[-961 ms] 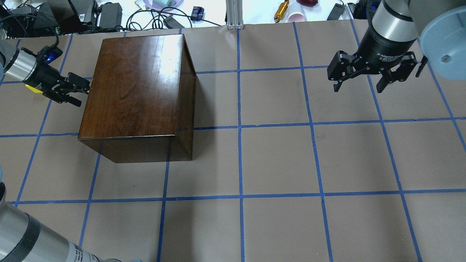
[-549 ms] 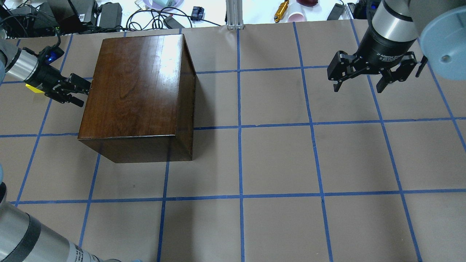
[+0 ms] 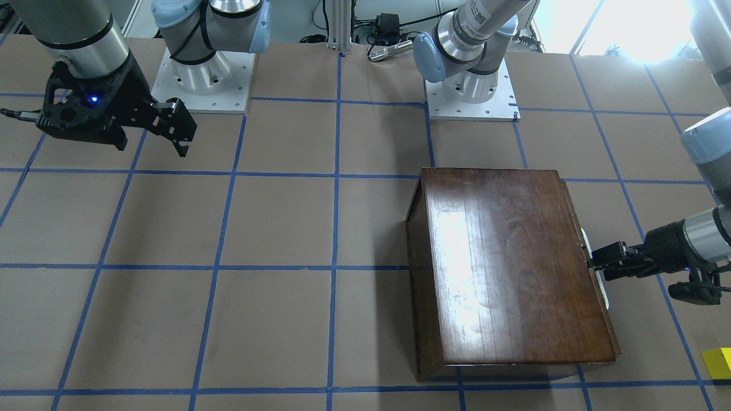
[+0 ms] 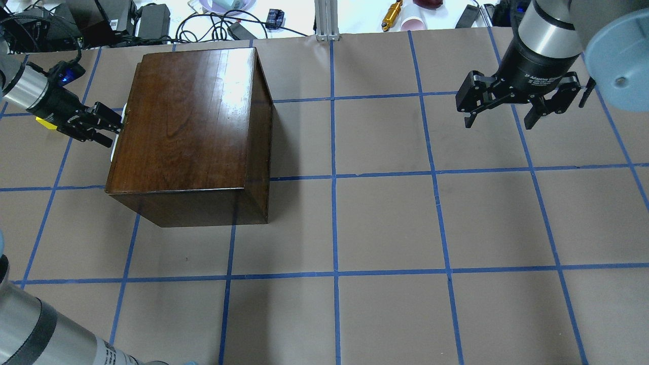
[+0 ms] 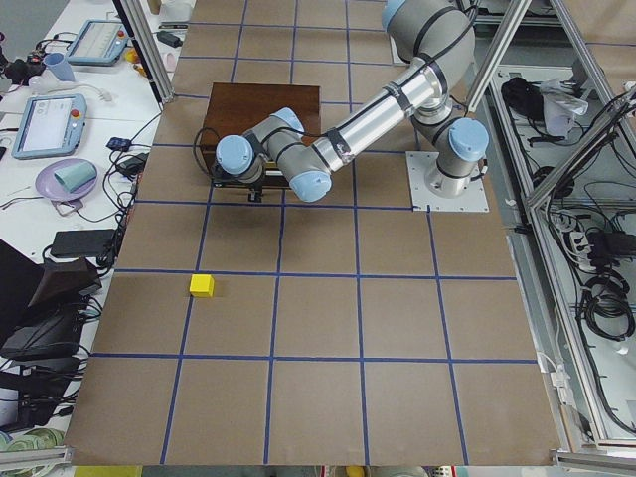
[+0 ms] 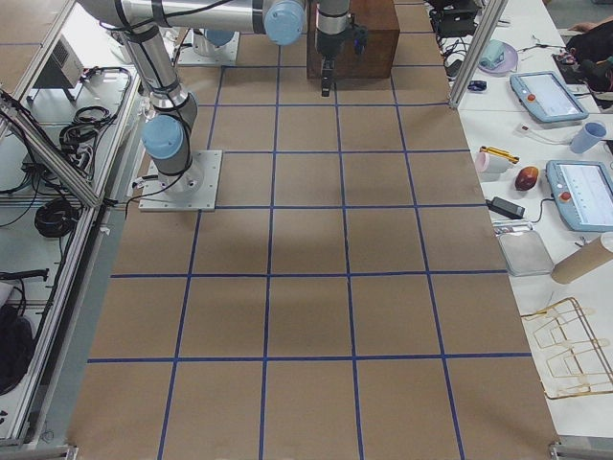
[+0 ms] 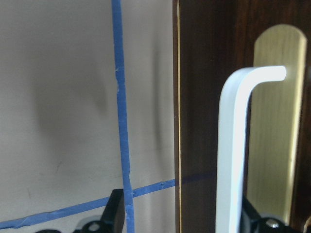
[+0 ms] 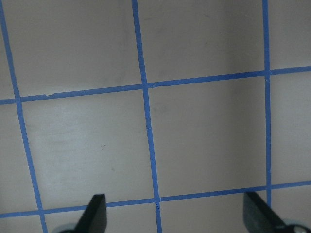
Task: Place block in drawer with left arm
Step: 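Pull the drawer open away from the cabinet with the left gripper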
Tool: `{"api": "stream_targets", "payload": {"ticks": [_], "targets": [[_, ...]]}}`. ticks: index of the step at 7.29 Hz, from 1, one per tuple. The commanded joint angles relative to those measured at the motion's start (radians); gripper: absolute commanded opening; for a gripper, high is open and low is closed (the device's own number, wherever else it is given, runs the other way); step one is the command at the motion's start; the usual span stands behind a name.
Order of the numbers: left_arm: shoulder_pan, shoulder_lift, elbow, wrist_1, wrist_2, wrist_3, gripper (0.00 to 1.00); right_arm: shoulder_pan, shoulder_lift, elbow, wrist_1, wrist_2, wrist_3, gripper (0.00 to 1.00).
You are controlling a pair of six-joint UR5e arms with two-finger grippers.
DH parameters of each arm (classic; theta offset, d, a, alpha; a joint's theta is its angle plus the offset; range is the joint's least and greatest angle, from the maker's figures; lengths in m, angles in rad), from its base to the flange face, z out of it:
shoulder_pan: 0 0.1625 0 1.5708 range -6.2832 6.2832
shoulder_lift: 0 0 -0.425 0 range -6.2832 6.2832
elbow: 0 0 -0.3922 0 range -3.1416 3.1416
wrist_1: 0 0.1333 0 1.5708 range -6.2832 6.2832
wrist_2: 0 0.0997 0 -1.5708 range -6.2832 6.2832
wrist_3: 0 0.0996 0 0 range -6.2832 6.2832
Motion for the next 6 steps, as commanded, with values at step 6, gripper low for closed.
{"api": "stream_targets", "payload": {"ticks": [6], "targets": [[0.032, 0.001, 0.027, 0.005, 0.06, 0.02, 0.7, 0.0, 0.0, 0.0, 0.0, 0.0, 0.0, 1.0]]}}
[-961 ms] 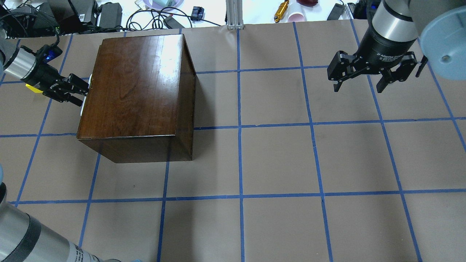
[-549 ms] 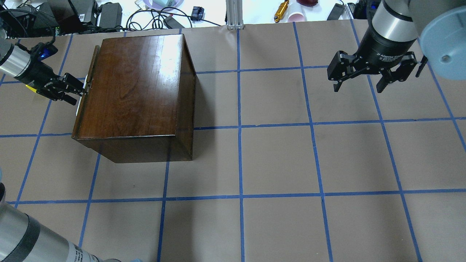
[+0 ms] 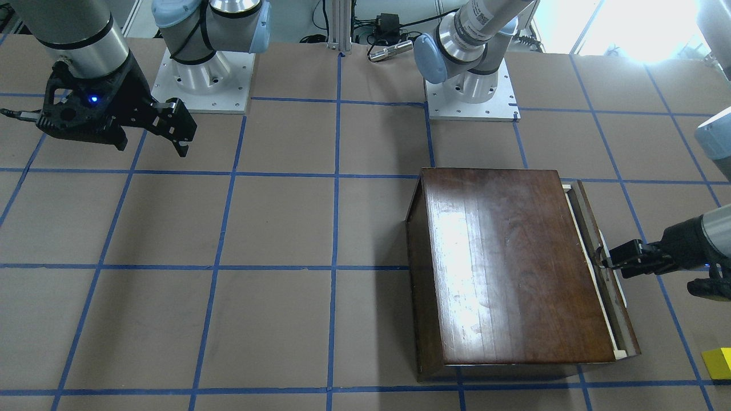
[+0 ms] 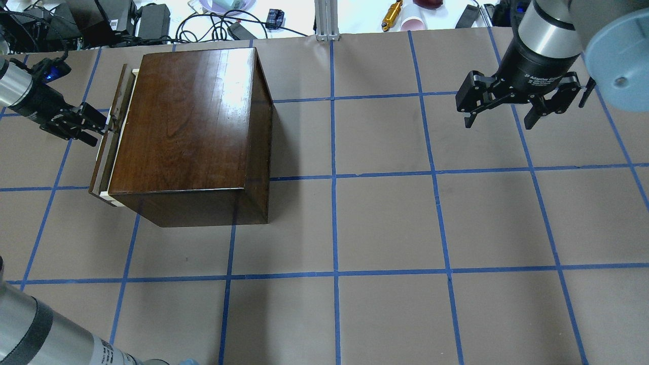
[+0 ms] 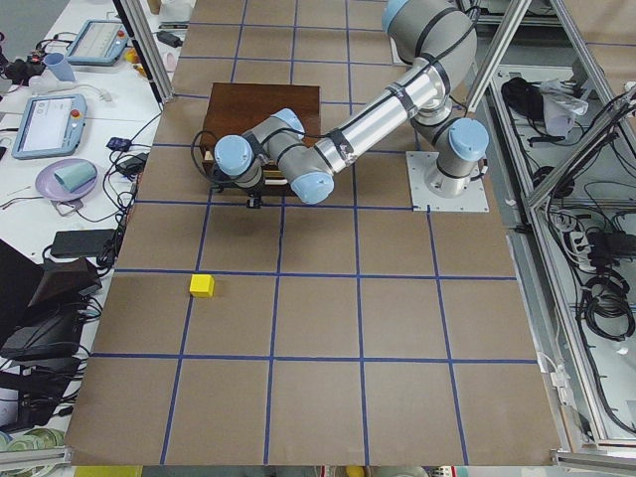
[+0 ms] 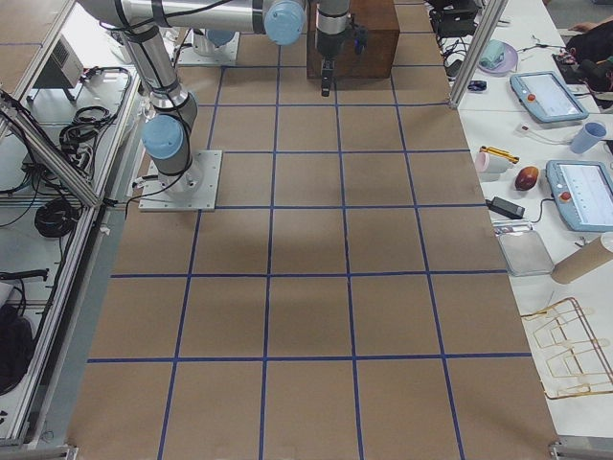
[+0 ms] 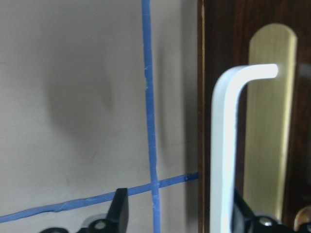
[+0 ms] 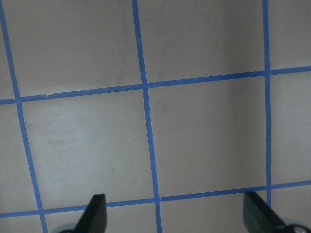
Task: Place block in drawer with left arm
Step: 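Pull the drawer open away from the cabinet with the left gripper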
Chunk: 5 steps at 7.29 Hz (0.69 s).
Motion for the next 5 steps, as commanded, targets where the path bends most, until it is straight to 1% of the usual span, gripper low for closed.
{"api": "stream_targets", "payload": {"ticks": [1, 5], "targets": [[0.015, -0.001, 0.003, 0.002, 0.029, 0.009, 0.7, 0.0, 0.0, 0.0, 0.0, 0.0, 0.0, 1.0], [0.021, -0.001, 0.004, 0.003, 0.032, 0.023, 0.7, 0.0, 0.0, 0.0, 0.0, -0.002, 0.0, 1.0]]}}
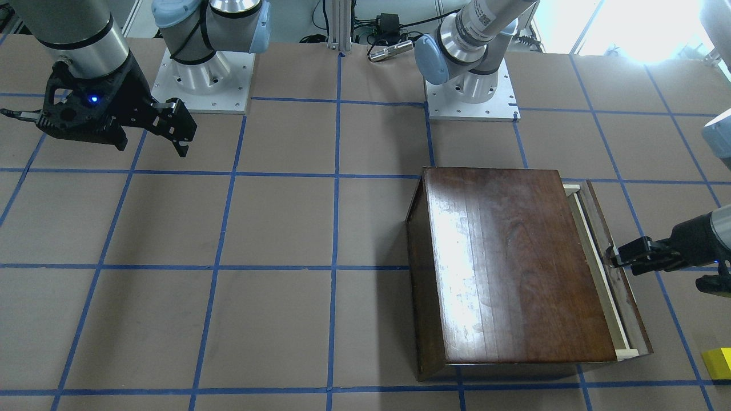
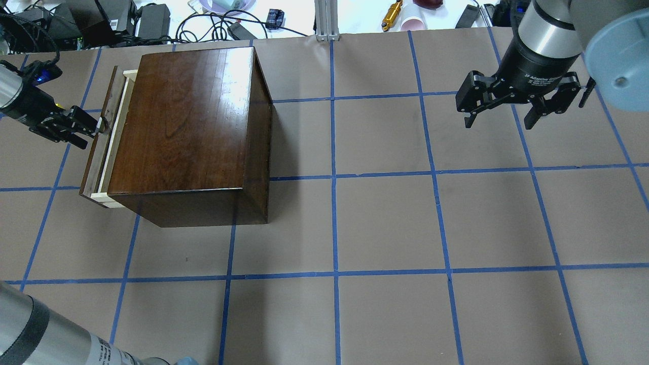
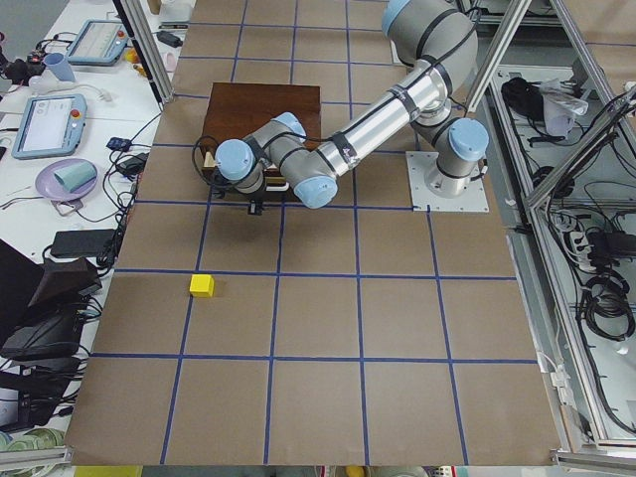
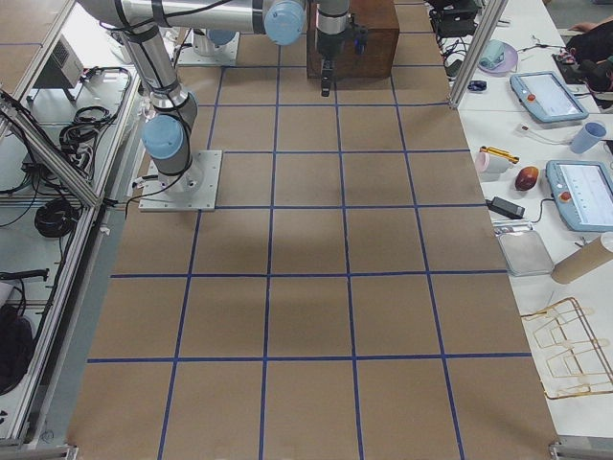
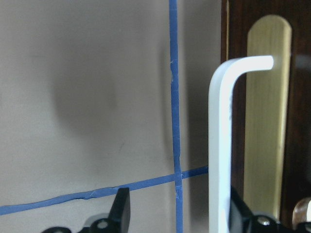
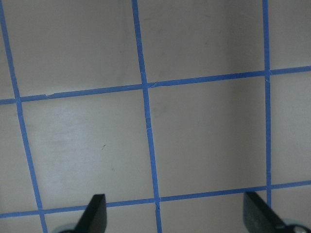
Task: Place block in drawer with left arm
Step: 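Pull the drawer open away from the cabinet with the left gripper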
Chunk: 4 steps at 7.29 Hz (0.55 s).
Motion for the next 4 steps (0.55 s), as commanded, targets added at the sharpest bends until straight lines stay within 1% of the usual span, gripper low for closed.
{"api": "stream_targets", "payload": {"ticks": [1, 3, 4], "targets": [[0.016, 0.001, 0.01, 0.0, 0.001, 0.002, 0.7, 0.0, 0.0, 0.0, 0.0, 0.0, 0.0, 1.0], [0.041, 0.0, 0.019, -0.008, 0.004, 0.005, 0.7, 0.0, 0.0, 0.0, 0.0, 0.0, 0.0, 1.0], [0.041, 0.0, 0.019, -0.002, 0.047, 0.005, 0.7, 0.0, 0.0, 0.0, 0.0, 0.0, 0.0, 1.0]]}}
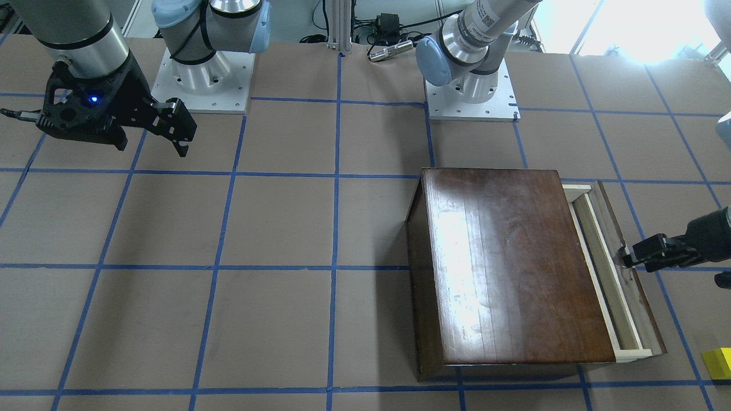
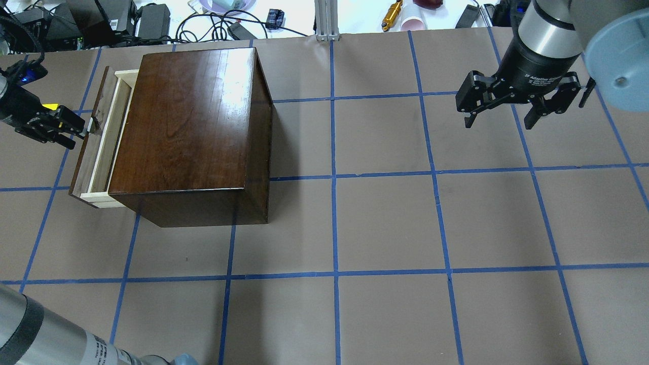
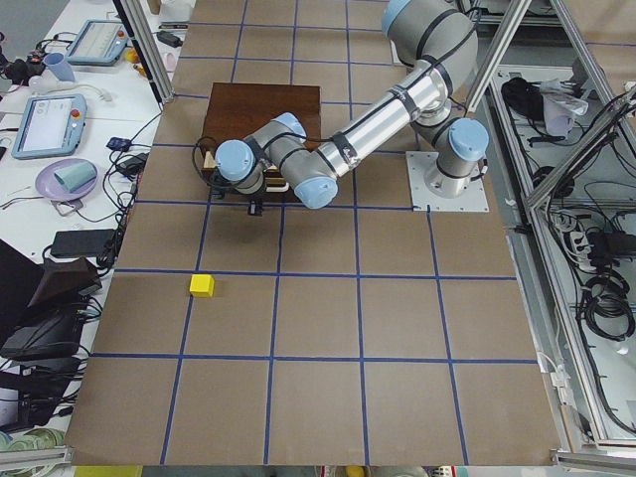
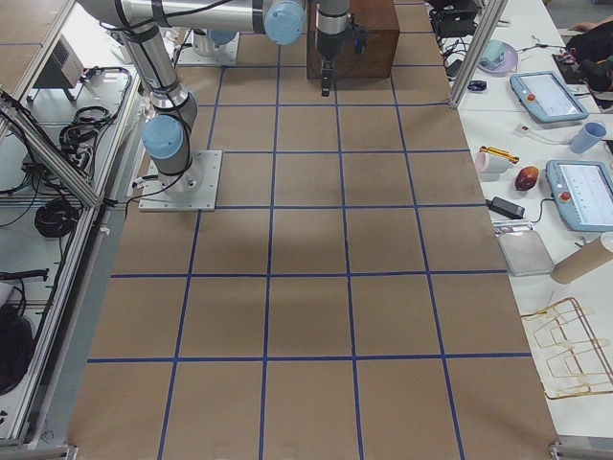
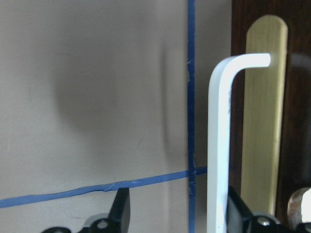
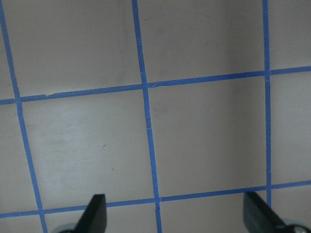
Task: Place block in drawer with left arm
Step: 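Pull the drawer open away from the cabinet with the left gripper, then release the handle and move the left gripper over the yellow cube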
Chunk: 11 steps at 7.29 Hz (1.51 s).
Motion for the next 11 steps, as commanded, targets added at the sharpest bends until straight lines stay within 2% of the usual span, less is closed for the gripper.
{"api": "stream_targets", "payload": {"ticks": [1, 4, 6, 11], "targets": [[0.008, 0.0, 0.002, 0.004, 0.042, 0.002, 0.7, 0.0, 0.0, 0.001, 0.0, 0.0, 0.0, 1.0], [0.025, 0.0, 0.011, 0.004, 0.045, 0.005, 0.7, 0.0, 0.0, 0.0, 0.0, 0.0, 0.0, 1.0], [0.043, 0.0, 0.014, 0.005, 0.09, 0.007, 0.7, 0.0, 0.0, 0.0, 0.0, 0.0, 0.0, 1.0], [0.045, 0.013, 0.055, -0.01, 0.087, -0.005, 0.71, 0.0, 0.0, 0.0, 0.0, 0.0, 0.0, 1.0]]}}
